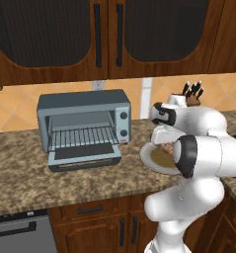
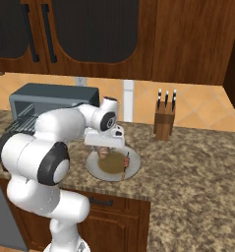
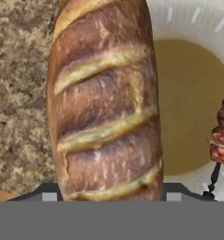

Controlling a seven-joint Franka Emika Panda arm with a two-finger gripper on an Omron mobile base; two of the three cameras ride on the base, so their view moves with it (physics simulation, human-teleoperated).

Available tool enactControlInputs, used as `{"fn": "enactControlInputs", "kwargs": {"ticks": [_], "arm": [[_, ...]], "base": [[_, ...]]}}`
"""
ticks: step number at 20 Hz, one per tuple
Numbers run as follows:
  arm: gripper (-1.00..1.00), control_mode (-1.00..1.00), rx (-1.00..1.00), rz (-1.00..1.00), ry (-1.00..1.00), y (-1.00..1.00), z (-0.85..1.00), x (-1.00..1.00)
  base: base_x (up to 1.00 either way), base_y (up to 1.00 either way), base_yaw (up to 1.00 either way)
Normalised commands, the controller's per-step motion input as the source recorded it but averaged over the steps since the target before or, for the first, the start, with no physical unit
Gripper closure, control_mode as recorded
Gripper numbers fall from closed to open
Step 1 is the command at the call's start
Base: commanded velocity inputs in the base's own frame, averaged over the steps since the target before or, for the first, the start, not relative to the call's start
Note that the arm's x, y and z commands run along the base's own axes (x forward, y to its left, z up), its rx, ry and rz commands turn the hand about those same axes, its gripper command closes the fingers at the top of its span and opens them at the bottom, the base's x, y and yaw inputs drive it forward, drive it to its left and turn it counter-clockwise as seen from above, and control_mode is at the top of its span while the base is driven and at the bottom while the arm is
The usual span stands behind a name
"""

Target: Pick up the kebab skewer and baguette bread, and place them inside the toaster oven. Close the toaster oven door and start by setting the timer.

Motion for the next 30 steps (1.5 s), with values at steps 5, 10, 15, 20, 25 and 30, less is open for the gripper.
{"fn": "enactControlInputs", "kwargs": {"ticks": [5, 10, 15, 20, 25, 30], "arm": [[1.0, -1.0, -0.15, 0.34, -0.25, 0.57, 0.66, -0.97], [1.0, -1.0, -0.06, 0.35, -0.1, 0.55, 0.58, -0.67], [1.0, -1.0, -0.01, 0.38, -0.19, 0.8, 0.47, -0.25], [1.0, -1.0, 0.0, 0.39, -0.09, 0.59, 0.43, 0.0], [1.0, -1.0, -0.02, 0.26, -0.19, 0.61, 0.19, 0.0], [1.0, -1.0, -0.12, 0.02, -0.03, 0.81, 0.25, 0.03]], "base": [[0.0, 0.0, 0.0], [0.0, 0.0, 0.0], [0.0, 0.0, 0.0], [0.0, 0.0, 0.0], [0.0, 0.0, 0.0], [0.0, 0.0, 0.0]]}}
